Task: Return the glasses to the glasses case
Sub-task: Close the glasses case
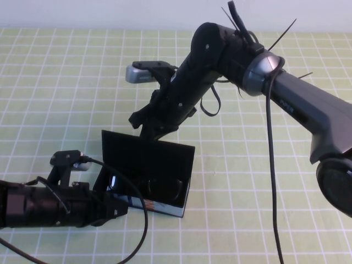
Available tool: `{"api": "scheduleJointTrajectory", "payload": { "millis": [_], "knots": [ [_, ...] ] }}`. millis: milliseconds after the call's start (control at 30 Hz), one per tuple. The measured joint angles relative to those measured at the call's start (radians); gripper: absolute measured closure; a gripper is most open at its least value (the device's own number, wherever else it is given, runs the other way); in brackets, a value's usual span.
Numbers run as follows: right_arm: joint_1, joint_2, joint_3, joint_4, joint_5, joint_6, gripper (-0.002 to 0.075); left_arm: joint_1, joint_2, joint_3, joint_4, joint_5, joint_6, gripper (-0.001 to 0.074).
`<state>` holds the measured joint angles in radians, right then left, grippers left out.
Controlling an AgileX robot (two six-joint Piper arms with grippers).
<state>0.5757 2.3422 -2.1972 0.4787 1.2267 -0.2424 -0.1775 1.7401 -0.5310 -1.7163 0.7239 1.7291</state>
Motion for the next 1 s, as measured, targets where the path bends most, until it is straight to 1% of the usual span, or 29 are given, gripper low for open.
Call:
{"api": "scheduleJointTrajectory", "payload": {
  "millis": [300,500,633,767,867,1000],
  "knots": [
    [0.056,-0.106,0.154,-0.002,0.0,-0.019,0.0737,0.0,0.0,0.0,0.014,-0.004,-0.014,0.0738],
    [0.096,-0.134,0.277,-0.004,0.0,-0.038,0.0737,0.0,-0.058,-0.002,0.127,-0.063,-0.125,0.0738],
    [0.099,-0.136,0.328,-0.004,-0.004,-0.04,0.0737,0.0,-0.166,-0.002,0.272,-0.121,-0.297,0.0738],
    [0.099,-0.143,0.341,-0.001,-0.007,-0.04,0.0737,0.0,-0.304,-0.002,0.424,-0.137,-0.455,0.0738],
    [0.099,-0.147,0.341,-0.001,-0.007,-0.046,0.0737,0.0,-0.43,0.0,0.461,-0.135,-0.504,0.0738],
    [0.099,-0.186,0.35,-0.004,-0.007,-0.054,0.0737,0.0,-0.646,0.002,0.473,-0.142,-0.523,0.0738]
  ]
}}
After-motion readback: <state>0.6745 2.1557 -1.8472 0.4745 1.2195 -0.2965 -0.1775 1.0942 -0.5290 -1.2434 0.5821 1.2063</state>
